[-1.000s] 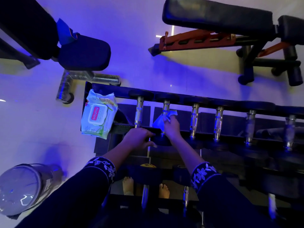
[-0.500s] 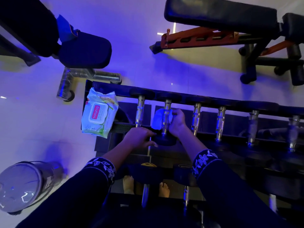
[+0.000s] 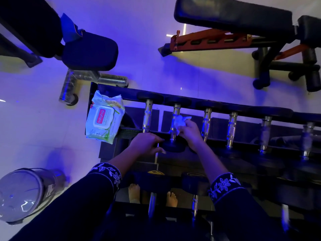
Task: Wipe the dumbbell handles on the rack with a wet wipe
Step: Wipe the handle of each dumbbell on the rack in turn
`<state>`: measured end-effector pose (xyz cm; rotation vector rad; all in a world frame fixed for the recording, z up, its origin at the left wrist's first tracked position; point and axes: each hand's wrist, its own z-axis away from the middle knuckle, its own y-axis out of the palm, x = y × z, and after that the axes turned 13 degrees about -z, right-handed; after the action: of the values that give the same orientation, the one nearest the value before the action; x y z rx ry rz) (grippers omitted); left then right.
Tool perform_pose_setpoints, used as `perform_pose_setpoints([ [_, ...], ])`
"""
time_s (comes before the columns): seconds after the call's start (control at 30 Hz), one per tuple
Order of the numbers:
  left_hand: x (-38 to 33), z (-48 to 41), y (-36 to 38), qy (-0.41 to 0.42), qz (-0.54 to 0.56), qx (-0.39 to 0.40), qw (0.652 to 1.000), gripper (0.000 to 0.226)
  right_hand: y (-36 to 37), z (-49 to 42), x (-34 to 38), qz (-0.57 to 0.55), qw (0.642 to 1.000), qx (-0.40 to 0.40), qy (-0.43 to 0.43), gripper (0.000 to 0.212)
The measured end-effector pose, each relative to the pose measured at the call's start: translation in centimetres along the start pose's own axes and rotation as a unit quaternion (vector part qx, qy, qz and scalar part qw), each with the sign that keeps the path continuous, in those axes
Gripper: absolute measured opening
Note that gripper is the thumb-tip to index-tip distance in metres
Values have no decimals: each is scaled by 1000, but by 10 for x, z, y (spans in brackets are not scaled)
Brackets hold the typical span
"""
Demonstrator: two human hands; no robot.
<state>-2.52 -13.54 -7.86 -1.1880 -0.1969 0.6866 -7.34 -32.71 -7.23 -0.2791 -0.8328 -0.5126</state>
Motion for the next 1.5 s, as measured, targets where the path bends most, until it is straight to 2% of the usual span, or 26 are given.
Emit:
perform_pose_setpoints([
  [0.07, 0, 1, -1, -1, 1, 0, 1000, 64, 0, -5, 6, 97, 990, -52, -83, 6],
  [0.17, -1, 1, -2, -1, 12, -3, 1000, 64, 12, 4, 9, 182, 949, -125, -223, 18],
  [0.23, -1, 1, -3, -2, 6, -2, 1000, 64, 21, 14, 0, 244, 921, -142, -270, 35],
  [0.47, 0, 1, -2, 1, -4, -3, 1000, 57, 22, 44, -38, 329, 899, -25, -286, 27],
  [0.53, 0, 1, -2, -1, -8, 2, 1000, 62, 17, 33, -26, 309, 905, -38, -290, 21],
  [0.63, 0, 1, -3, 1, -7, -1, 1000, 64, 16, 15, -7, 260, 914, -80, -302, 29],
  [0.7, 0, 2, -4, 3, -13, -1, 1000, 65, 18, 9, -1, 228, 919, -107, -305, 27],
  [0.93, 1, 0, 0, 8, -17, -7, 1000, 63, 19, 35, -30, 195, 933, -144, -266, 16],
  [1.03, 2, 0, 1, 11, -8, -15, 1000, 63, 23, 6, -1, 139, 940, -208, -233, 13],
  [1.1, 2, 0, 2, 11, -1, -18, 1000, 65, 24, -18, 24, 87, 954, -217, -186, 17],
  [1.2, 1, 0, 1, 9, -5, -17, 1000, 64, 24, -29, 27, -39, 985, -144, -87, 29],
  [1.37, 1, 0, 3, 7, -2, -26, 1000, 65, 2, -7, -3, -58, 997, 25, 48, 34],
  [1.43, 2, 0, 3, 11, -5, -25, 1000, 65, 0, -22, 14, -64, 995, 44, 62, 35],
  [1.5, 2, 0, 2, 13, -8, -15, 1000, 66, 4, -39, 31, -119, 990, 24, 67, 32],
])
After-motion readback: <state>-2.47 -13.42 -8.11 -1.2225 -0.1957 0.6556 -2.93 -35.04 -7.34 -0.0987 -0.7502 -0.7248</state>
